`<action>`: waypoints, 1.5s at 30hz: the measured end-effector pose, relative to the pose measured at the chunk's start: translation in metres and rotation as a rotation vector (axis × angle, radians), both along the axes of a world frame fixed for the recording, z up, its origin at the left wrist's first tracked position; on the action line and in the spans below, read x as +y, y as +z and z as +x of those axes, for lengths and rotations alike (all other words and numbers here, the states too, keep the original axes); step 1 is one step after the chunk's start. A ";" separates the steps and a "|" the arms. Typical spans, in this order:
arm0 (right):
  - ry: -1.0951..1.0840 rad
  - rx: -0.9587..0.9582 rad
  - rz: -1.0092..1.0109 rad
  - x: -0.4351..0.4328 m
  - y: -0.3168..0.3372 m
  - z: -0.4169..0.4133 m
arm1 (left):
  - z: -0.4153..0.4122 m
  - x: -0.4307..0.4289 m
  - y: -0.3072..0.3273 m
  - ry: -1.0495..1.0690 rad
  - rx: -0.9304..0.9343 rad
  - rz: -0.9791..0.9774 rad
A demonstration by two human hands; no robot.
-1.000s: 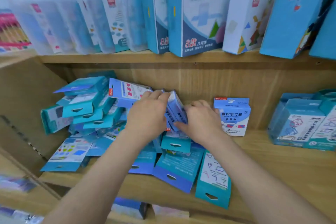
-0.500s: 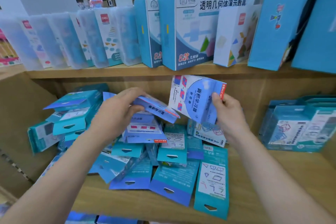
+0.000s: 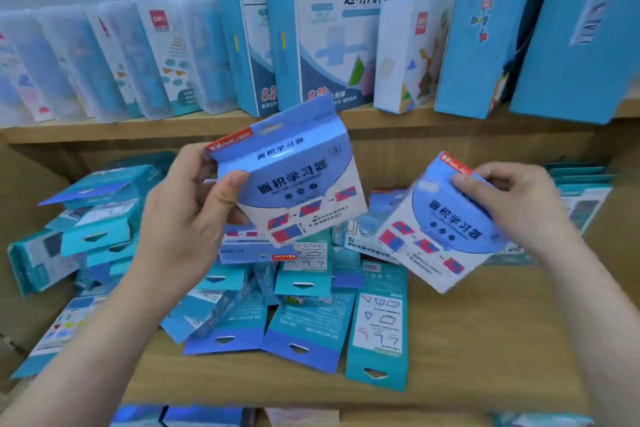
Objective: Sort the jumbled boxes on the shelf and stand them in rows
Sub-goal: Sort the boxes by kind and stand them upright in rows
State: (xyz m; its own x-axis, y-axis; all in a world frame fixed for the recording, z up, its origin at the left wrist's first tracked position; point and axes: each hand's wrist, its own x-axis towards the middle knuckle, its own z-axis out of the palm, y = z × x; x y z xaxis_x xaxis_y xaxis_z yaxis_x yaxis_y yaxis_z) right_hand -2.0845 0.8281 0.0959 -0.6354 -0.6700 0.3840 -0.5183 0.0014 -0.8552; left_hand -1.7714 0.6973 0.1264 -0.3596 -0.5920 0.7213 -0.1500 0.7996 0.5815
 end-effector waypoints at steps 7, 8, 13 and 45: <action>0.034 0.289 0.494 0.028 -0.020 -0.016 | -0.049 0.032 -0.027 -0.327 -0.007 0.257; 0.041 0.302 0.513 0.031 -0.028 -0.019 | -0.059 0.038 -0.034 -0.357 -0.037 0.286; 0.083 0.339 0.647 0.041 -0.052 -0.029 | -0.102 0.066 -0.083 -0.489 -0.264 0.361; 0.066 0.007 0.302 0.096 -0.104 -0.031 | -0.204 -0.006 -0.100 0.024 -0.964 -0.197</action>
